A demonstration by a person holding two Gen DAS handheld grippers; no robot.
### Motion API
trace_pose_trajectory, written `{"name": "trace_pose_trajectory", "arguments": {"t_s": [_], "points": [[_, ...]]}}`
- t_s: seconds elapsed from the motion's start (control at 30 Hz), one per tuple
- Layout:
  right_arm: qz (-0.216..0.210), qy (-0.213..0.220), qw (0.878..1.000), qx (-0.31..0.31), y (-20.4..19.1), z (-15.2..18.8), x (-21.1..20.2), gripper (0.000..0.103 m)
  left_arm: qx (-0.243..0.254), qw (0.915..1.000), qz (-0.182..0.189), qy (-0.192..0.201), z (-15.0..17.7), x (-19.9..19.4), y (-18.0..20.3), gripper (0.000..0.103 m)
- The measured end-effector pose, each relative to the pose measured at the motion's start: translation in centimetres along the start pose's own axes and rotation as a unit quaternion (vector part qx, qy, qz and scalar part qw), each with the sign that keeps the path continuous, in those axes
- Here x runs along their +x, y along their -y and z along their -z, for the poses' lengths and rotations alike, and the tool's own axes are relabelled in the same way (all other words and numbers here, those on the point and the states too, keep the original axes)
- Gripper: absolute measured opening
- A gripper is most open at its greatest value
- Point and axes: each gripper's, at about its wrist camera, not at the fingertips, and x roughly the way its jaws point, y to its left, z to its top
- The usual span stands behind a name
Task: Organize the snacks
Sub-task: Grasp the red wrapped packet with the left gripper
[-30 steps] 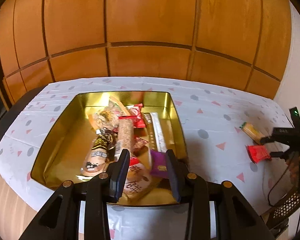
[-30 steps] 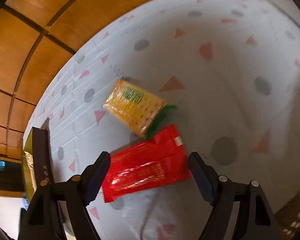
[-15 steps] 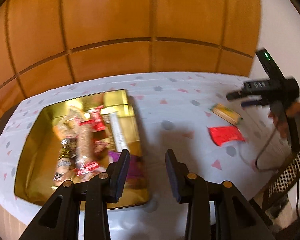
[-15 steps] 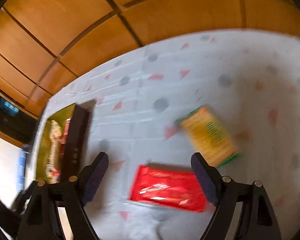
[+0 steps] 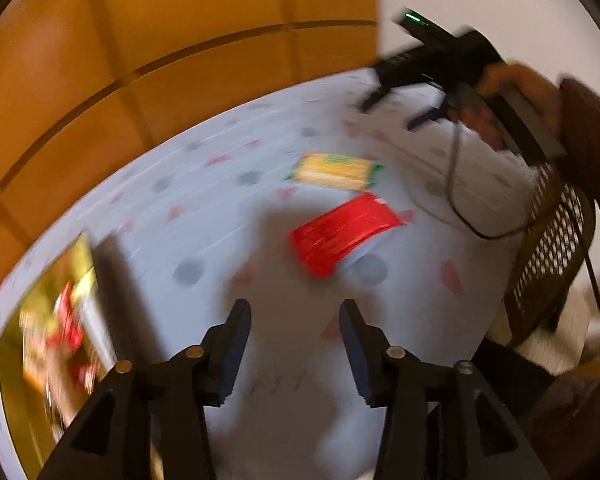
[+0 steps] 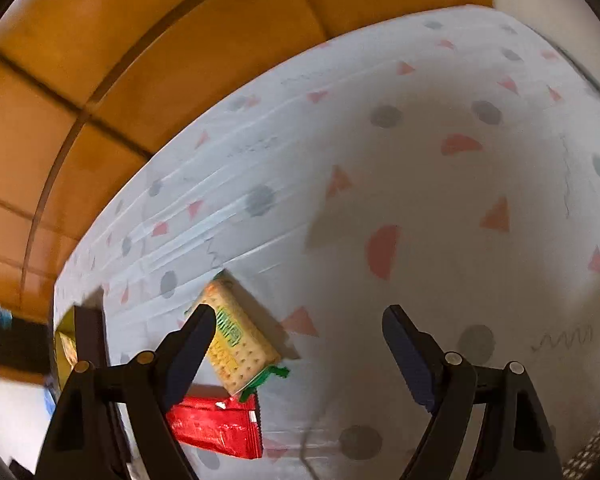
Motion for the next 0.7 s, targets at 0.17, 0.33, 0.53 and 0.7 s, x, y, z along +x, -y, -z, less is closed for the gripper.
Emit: {"name": "trace_pose_trajectory", "arguments": {"t_s": [0.17,0.33,0.53,0.7], "points": [[-0.022,0.001,1.000,-0.008,-0.7,0.2,-0.2,0.086,0.078,0.9964,0.025,-0.022,-2.9,3.8,2.6,0.060],[-0.017,0.002,1.000,-0.018,-0.9,0.3,-0.2,0.086,0.133,0.9892,0.033,-0.052,-4.8,7.0,4.0,0.060],[-0.027,0.011,1.000,-0.006,-0.5,0.1,-0.4,0.087,0.159,0.9835,0.047,-0.072,-6.3,9.9,4.6,0.060],[-0.038,0.007,0.999,0.001,-0.3,-0.1,-0.3,0.087,0.160,0.9819,0.062,-0.079,-7.2,12.0,4.5,0.064]]}}
